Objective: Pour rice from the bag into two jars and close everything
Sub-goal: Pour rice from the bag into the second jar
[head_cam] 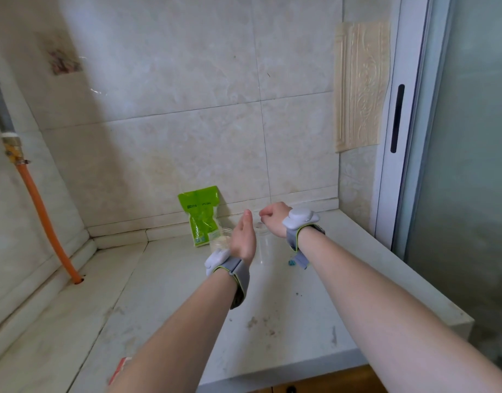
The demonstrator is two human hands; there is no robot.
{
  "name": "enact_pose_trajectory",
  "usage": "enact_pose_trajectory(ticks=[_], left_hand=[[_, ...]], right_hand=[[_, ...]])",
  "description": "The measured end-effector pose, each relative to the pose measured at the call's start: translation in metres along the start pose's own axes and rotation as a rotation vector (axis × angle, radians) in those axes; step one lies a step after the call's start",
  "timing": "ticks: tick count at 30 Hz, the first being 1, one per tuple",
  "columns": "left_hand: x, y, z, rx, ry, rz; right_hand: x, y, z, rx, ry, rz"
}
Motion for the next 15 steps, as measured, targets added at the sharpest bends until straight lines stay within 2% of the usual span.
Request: enact_pose_trajectory(ticks=[10,15], left_hand=[[-0.002,0.032,-0.001,-0.034,-0.066,0.008],[-0.011,0.034,-0.001,0.071,-0.061,-0.021]], right_hand=[[-0.012,-0.019,-0.002,-0.074,0.016,-0.067],[-0.012,-0.020,0.001,-0.078,0.020,-0.044]])
Point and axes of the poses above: each hand's wrist, its own x-axis towards the middle knuckle, its own z-axis out of the back of the hand, y = z × x, the point moved 9 cm from there along x, towards the middle knuckle, and after that the axes turned 14 degrees about z, right-handed, at the moved point
